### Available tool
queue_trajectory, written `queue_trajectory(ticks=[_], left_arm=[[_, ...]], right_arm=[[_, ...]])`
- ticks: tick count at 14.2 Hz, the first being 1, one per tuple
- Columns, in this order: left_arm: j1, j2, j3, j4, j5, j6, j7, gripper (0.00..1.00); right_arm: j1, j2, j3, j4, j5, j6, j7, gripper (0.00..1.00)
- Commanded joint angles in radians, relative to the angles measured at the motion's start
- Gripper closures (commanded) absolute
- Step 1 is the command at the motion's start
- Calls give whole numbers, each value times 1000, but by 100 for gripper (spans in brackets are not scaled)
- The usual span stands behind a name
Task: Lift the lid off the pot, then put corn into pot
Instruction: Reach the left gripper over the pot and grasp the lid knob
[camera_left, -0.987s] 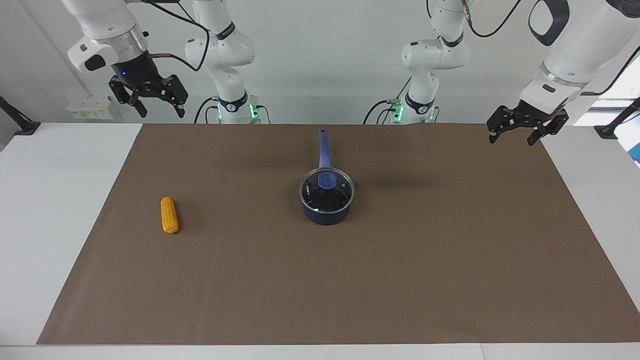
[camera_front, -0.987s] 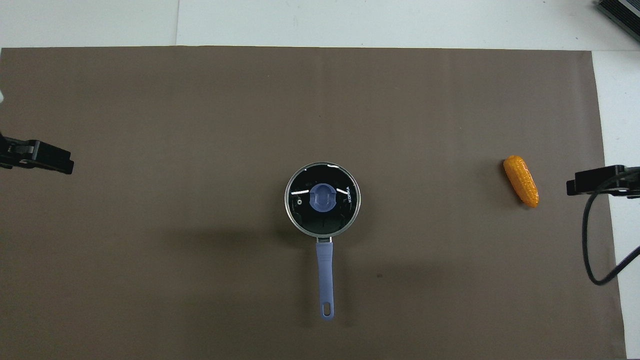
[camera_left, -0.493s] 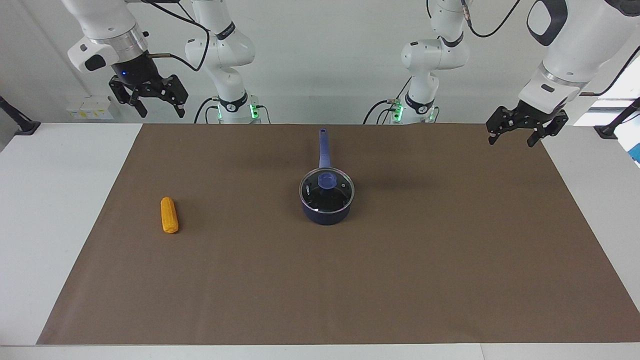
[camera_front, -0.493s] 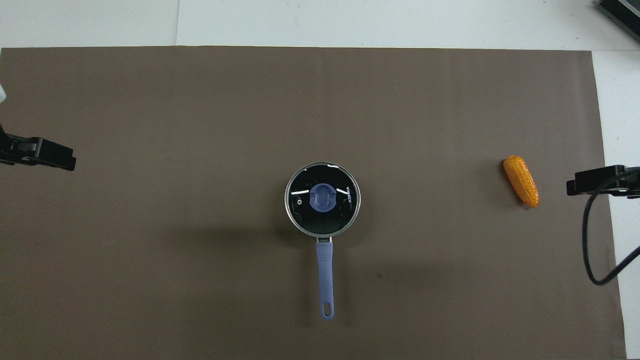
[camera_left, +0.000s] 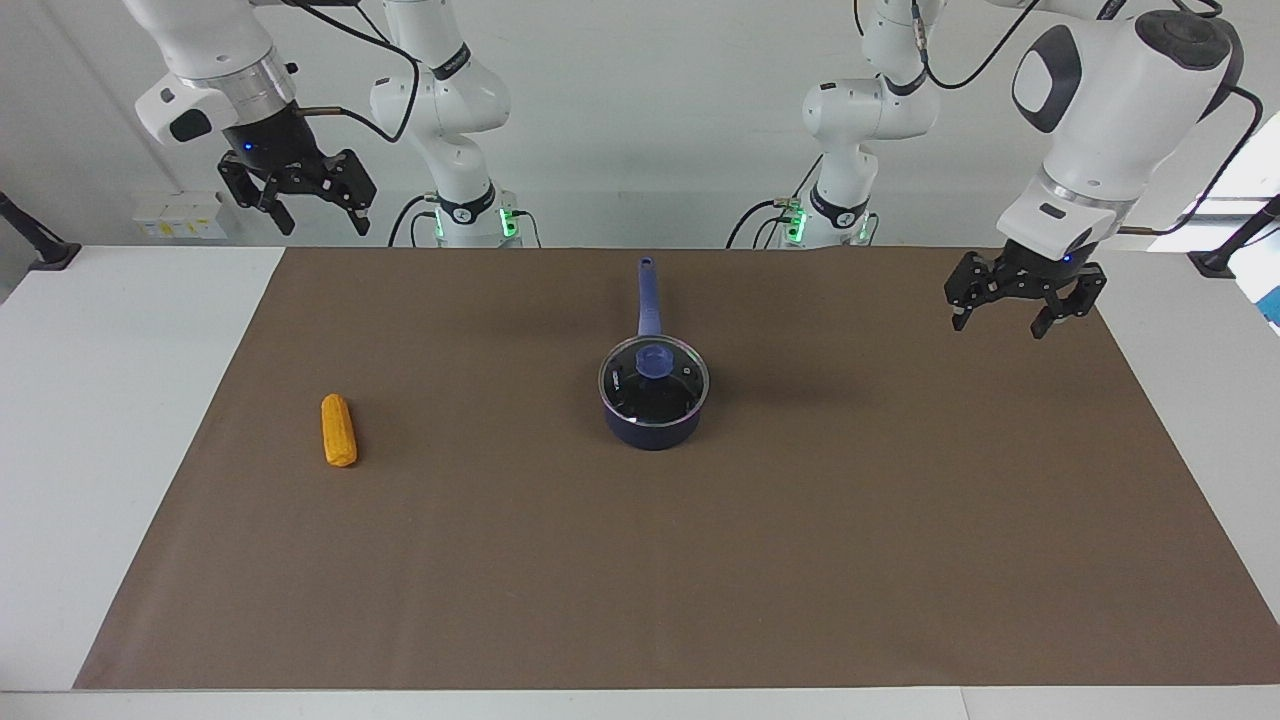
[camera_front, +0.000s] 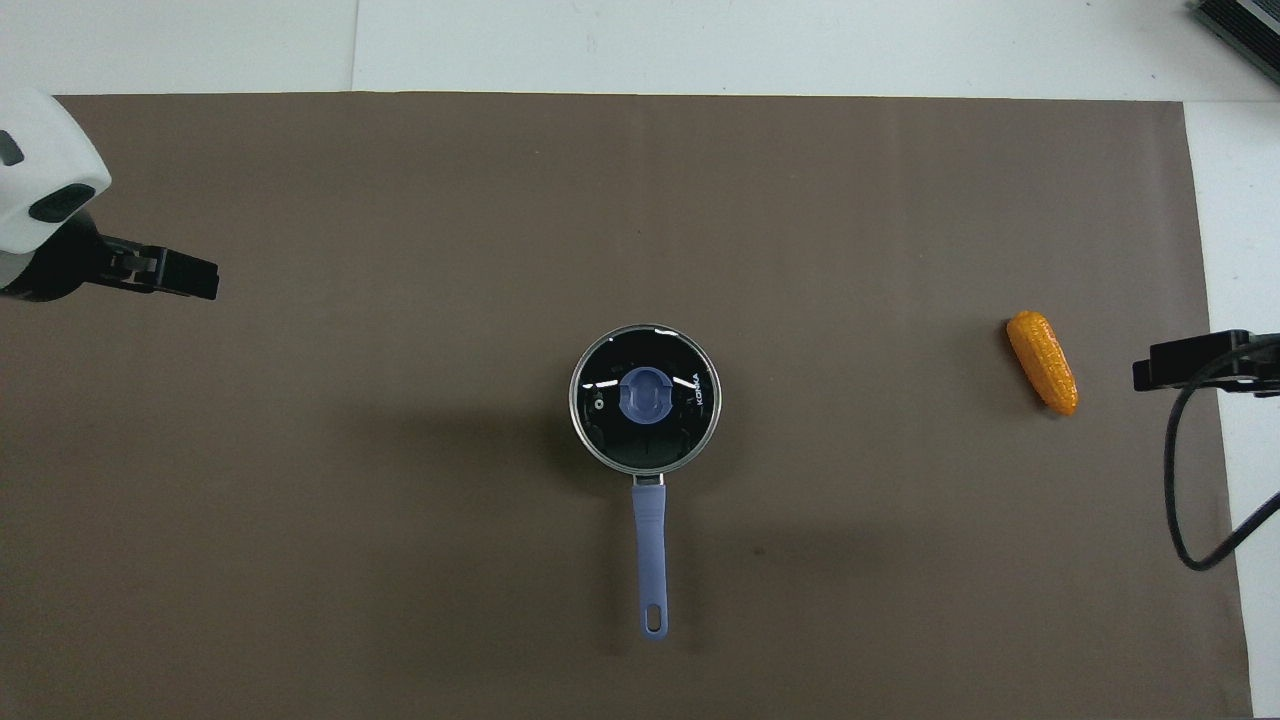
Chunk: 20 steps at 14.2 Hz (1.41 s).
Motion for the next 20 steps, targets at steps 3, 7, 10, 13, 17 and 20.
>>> queue_trajectory(ticks=[3,7,10,13,17,20], left_arm=[[-48,5,11,-66,15,40,15,0],[-101,24,12,-78,15,34,6,0],[-163,25,9,-75,15,36,-70,0],[-263,28,11,-73,12,27,-83,0],[-389,28,9,-56,11,30,-129,0],[-501,137,11,20,21,17,-219,0]], right_arm=[[-9,-1,1,0,12,11,-15,0],[-9,-1,1,0,12,11,-15,0],[-9,-1,3,0,12,11,-15,0],[-9,-1,1,0,12,11,-15,0],[-9,-1,3,0,12,11,-16,0],[-20,-7,-9,3,-1,-23,-27,0]])
